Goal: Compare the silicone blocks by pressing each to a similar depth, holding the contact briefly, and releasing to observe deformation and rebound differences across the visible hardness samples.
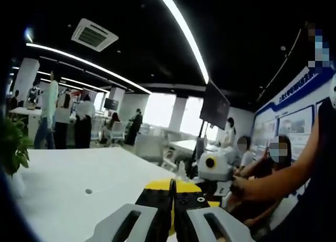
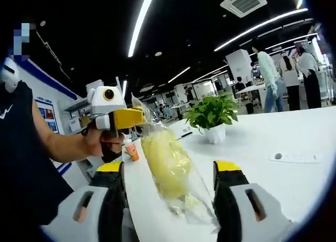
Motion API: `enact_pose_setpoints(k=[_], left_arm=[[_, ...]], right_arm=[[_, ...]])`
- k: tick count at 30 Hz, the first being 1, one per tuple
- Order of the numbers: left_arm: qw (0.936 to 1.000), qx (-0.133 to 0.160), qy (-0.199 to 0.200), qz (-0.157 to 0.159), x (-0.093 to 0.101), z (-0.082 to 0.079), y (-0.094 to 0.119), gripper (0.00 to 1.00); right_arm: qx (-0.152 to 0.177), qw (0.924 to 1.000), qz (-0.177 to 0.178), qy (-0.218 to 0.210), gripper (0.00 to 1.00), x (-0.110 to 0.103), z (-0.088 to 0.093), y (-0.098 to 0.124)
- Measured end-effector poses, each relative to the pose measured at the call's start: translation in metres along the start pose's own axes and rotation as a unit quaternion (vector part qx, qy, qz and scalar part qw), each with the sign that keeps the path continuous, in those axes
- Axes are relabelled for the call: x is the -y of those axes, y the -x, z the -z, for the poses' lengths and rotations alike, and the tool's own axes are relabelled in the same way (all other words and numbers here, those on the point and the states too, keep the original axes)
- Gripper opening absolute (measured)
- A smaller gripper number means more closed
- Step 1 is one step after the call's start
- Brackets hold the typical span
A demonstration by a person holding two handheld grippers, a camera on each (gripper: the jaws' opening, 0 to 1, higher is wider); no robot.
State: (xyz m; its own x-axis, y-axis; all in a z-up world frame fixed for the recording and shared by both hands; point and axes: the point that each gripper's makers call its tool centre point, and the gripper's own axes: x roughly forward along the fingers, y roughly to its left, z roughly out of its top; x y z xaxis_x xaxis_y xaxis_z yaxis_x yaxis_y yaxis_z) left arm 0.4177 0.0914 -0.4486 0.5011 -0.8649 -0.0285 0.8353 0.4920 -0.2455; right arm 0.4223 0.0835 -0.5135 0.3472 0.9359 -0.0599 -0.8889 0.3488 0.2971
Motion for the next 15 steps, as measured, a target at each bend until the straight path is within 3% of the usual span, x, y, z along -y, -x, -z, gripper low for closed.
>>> enact_pose_setpoints(k=[2, 5, 11, 15], left_arm=[[0.9998, -0.019, -0.002, 0.010, 0.002, 0.011, -0.003, 0.00], [0.9994, -0.036, -0.001, 0.004, 0.000, 0.025, -0.008, 0.00], [0.9995, -0.029, 0.012, 0.003, -0.001, 0.025, -0.011, 0.00], [0.9996, -0.017, 0.020, 0.001, -0.002, 0.020, -0.016, 0.00]], right_arm=[[0.009, 0.9999, 0.013, 0.006, 0.86, 0.004, -0.001, 0.001], [0.021, 0.9994, 0.026, 0.012, 0.96, 0.010, -0.002, 0.006], [0.015, 0.9974, 0.060, 0.036, 0.96, 0.021, -0.002, 0.021], [0.017, 0.9924, 0.103, 0.066, 0.96, 0.037, -0.005, 0.040]])
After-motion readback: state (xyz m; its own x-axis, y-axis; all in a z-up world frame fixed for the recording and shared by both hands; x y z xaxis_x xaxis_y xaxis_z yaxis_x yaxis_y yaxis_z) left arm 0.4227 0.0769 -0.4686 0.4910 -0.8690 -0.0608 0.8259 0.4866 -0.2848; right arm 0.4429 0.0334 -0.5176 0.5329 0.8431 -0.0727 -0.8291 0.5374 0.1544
